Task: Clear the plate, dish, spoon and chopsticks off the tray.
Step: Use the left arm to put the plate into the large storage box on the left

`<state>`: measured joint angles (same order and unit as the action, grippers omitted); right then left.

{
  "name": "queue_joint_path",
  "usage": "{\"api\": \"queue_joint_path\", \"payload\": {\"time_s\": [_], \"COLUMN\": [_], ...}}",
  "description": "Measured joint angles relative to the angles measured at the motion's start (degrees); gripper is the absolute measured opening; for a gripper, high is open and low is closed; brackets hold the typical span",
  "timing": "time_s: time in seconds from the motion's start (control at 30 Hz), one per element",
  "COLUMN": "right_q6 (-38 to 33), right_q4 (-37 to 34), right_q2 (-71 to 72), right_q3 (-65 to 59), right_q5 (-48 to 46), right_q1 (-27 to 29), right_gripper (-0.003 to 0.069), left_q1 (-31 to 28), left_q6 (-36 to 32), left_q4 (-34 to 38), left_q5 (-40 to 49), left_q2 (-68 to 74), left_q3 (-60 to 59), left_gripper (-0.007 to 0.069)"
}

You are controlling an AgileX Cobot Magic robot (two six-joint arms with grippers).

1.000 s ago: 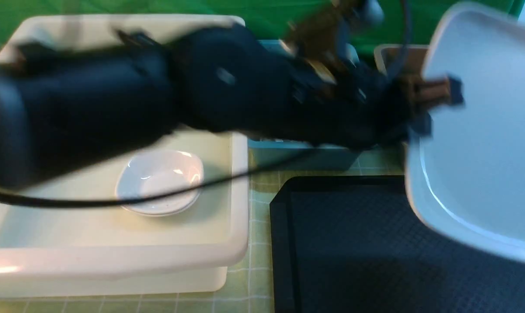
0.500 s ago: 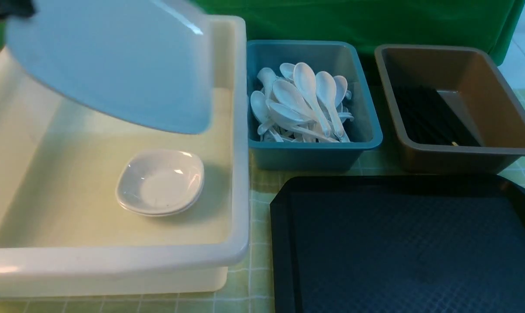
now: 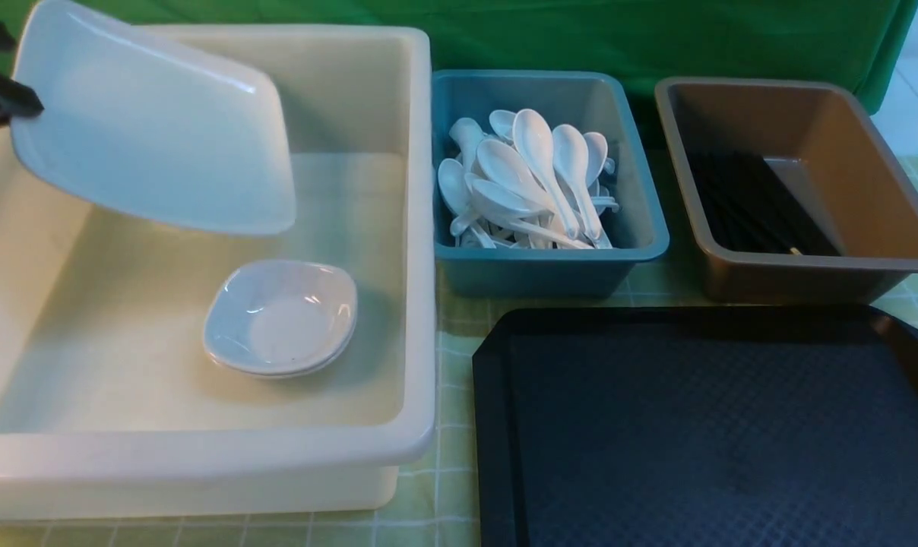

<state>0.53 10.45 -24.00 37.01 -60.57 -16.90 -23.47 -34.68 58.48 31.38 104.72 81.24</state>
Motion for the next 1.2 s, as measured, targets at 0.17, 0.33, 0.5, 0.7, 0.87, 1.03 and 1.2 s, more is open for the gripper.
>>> {"api": "queue_joint_path", "payload": {"time_s": [0.17,0.33,0.5,0.7,0.87,1.03,1.2], "right_q6": [0.00,0.67,1.17,1.31,1.31,1.31,1.35], "right_q4": [0.00,0.00,0.00,0.00,0.00,0.00,0.00], "right_q2": [0.00,0.00,0.00,0.00,0.00,0.00,0.00], "right_q3": [0.00,0.00,0.00,0.00,0.00,0.00,0.00], "right_q5": [1.23,2.05,2.42,2.45,3.17,4.38,4.57], "right_q1": [0.00,0.00,0.00,0.00,0.00,0.00,0.00], "right_gripper": [0.0090,0.0099,0.0106,0.0116,0.0123,0.0124,0.0125], "left_q1": [2.19,4.74,5.21,5.21,5.40,6.28,6.93], "left_q6": [-4.59,-9.37,-10.52,-11.75,-12.15,-11.03,-9.50], "left_q4": [0.12,-1.26,-2.43,-3.93,-4.34,-6.14,-9.87], "left_q5": [-0.81,-3.51,-6.83,-8.13,-3.40,-2.11,-2.02], "left_q2": [3.44,5.49,5.96,5.40,6.61,7.17,7.68], "left_q3": [1.89,2.19,2.24,2.35,2.49,2.77,2.77], "left_gripper": [0.0012,0.0008,0.0007,0.0007,0.0006,0.0015,0.0118]}}
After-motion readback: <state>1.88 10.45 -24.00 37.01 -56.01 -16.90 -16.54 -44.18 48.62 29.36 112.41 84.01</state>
